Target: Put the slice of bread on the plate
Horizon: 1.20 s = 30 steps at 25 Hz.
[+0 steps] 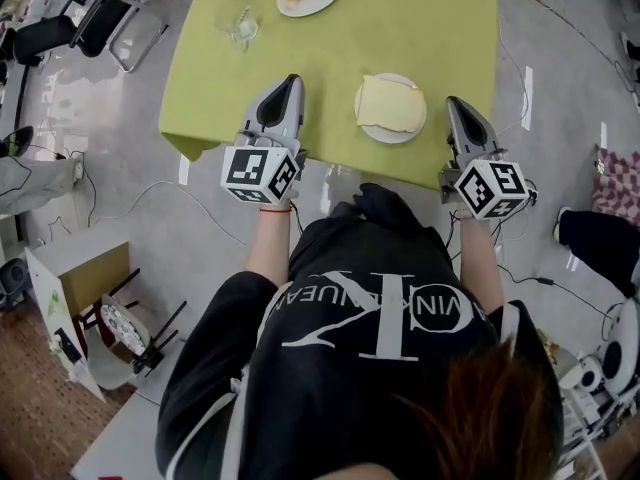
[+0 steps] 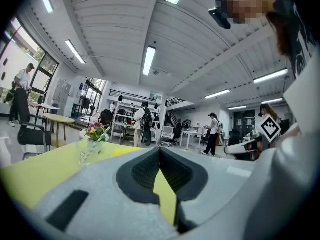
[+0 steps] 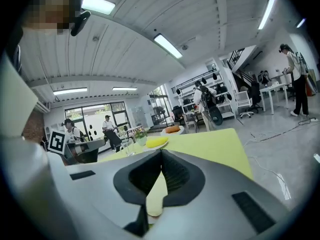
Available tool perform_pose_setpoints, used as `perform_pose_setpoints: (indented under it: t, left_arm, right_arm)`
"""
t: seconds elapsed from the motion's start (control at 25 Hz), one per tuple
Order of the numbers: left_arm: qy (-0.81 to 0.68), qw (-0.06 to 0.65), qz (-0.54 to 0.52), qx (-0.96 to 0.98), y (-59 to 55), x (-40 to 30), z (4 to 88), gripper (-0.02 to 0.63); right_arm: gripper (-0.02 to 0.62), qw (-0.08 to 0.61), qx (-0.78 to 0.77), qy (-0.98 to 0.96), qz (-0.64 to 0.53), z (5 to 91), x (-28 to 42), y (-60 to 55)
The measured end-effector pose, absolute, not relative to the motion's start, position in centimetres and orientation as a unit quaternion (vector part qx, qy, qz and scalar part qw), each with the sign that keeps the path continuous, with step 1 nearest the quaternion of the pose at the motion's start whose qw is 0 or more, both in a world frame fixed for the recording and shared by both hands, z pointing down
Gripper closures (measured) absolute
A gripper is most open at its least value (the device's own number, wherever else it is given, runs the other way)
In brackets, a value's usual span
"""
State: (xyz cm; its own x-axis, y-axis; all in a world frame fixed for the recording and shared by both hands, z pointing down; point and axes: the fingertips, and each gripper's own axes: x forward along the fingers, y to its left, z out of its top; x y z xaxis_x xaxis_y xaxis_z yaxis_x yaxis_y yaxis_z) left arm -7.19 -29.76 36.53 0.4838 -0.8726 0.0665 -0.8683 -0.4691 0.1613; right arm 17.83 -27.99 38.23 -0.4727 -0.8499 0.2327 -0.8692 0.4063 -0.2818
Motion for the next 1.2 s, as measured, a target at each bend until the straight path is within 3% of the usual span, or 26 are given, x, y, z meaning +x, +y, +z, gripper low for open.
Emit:
perform_pose_setpoints:
  t: [1.2]
  left_arm:
    - [-0.522,0.020,-0.049,0.851,-30.9,-7.5,29.8,0.603]
  right_arm:
    - [0.594,-0.013,0.507,-0.860,0.055,30.7,18.0,-28.9]
